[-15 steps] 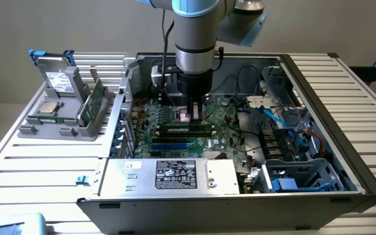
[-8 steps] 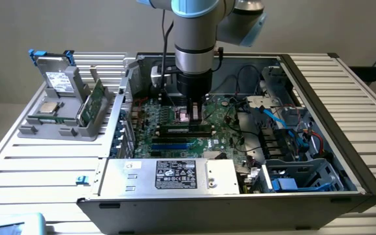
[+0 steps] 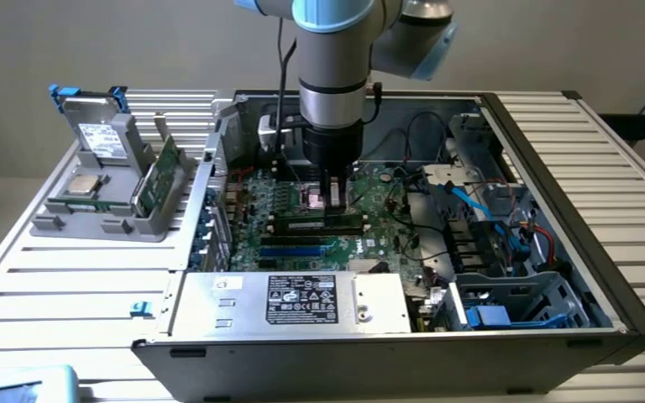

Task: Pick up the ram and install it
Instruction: 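Insert the ram into the slot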

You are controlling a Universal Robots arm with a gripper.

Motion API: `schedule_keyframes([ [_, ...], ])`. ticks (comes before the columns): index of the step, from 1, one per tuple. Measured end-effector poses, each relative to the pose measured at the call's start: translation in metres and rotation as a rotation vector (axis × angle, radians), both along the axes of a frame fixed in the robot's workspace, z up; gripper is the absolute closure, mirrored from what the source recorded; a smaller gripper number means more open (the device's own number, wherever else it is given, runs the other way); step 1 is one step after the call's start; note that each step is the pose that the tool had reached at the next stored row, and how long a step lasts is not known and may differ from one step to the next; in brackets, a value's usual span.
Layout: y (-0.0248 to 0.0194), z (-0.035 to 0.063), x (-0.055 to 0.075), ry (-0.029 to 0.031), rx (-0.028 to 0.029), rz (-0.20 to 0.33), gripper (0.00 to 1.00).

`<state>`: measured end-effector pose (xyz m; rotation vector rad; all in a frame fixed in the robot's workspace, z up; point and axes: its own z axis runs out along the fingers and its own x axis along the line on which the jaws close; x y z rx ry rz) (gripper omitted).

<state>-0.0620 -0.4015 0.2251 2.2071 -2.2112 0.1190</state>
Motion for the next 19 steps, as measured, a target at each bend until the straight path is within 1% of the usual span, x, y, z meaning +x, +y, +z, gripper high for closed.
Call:
schedule_keyframes([
  [4,0.0000,-0.0002,-0.0008,-0.0016,0.0003,-0.001,0.86],
  [19,-0.0005,-0.0017,-0.0019,-0.0045,-0.0001,-0.006,0.86],
])
